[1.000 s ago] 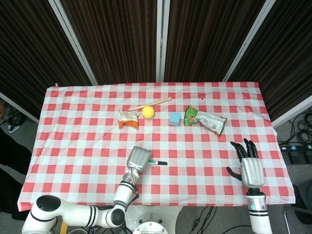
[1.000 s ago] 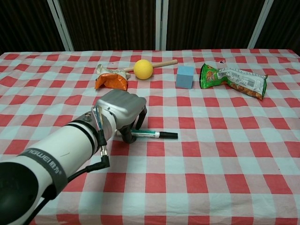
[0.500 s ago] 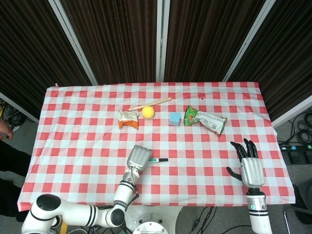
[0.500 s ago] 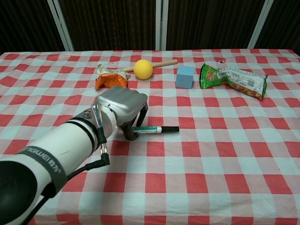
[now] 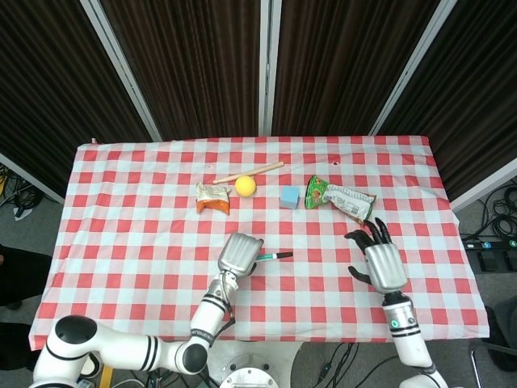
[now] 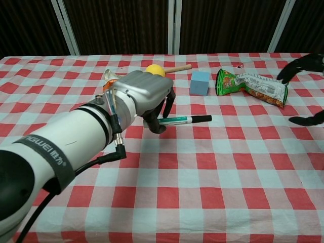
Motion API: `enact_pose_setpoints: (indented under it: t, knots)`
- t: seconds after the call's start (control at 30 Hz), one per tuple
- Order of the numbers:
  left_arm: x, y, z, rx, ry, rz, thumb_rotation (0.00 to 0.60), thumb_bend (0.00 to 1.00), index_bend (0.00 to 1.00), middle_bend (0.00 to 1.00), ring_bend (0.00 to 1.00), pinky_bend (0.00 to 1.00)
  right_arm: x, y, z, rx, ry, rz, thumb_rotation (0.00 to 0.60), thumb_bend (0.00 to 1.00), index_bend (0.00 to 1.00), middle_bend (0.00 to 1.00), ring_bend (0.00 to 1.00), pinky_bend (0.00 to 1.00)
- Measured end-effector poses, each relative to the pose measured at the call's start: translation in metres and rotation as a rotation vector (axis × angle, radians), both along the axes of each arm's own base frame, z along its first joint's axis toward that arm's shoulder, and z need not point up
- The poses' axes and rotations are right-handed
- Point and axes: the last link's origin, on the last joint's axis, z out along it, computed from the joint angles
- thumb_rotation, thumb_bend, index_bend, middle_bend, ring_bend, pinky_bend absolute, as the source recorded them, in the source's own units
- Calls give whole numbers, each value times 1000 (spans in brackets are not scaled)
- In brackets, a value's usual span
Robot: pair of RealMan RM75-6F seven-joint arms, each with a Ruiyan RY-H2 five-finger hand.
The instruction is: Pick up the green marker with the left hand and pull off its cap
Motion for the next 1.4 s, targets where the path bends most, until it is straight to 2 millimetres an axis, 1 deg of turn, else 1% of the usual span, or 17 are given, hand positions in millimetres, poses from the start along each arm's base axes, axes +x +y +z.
enact_pose_setpoints:
  t: [0.07,0.2,0.27,0.37,0.47,0.57,0.77,1.17,1.4]
  knots:
    - [8,1,2,5,-19,-18,600,364,586,601,955,894,18,-12,-8,16,14,48,600,38,368,360,111,31]
    - [19,2,6,11,-59,-41,600,364,586,602,957,894,48,-27,-27,53,27,118,600,54,419,399,132,47]
    - [23,2,7,11,-71,-52,600,363,586,602,957,894,59,-31,-38,73,32,140,600,61,444,417,142,55]
    - [26,3,7,8,-75,-59,600,363,586,602,957,894,68,-33,-50,89,41,158,600,79,466,429,146,58]
    - [26,4,7,7,-75,-58,600,363,586,601,957,894,72,-33,-58,91,51,165,600,94,472,433,146,58]
    - [24,5,8,6,-73,-53,600,364,586,602,957,894,75,-33,-62,82,55,171,600,100,484,442,146,58]
    - [21,6,7,2,-67,-47,600,363,586,602,958,894,75,-33,-65,66,53,179,600,112,552,489,186,85]
    - [23,4,8,-4,-69,-43,600,365,586,602,958,894,72,-33,-74,77,50,173,600,115,559,499,203,87]
    - [23,4,6,-5,-60,-47,600,365,586,602,958,894,75,-33,-75,71,38,181,600,139,604,540,230,89]
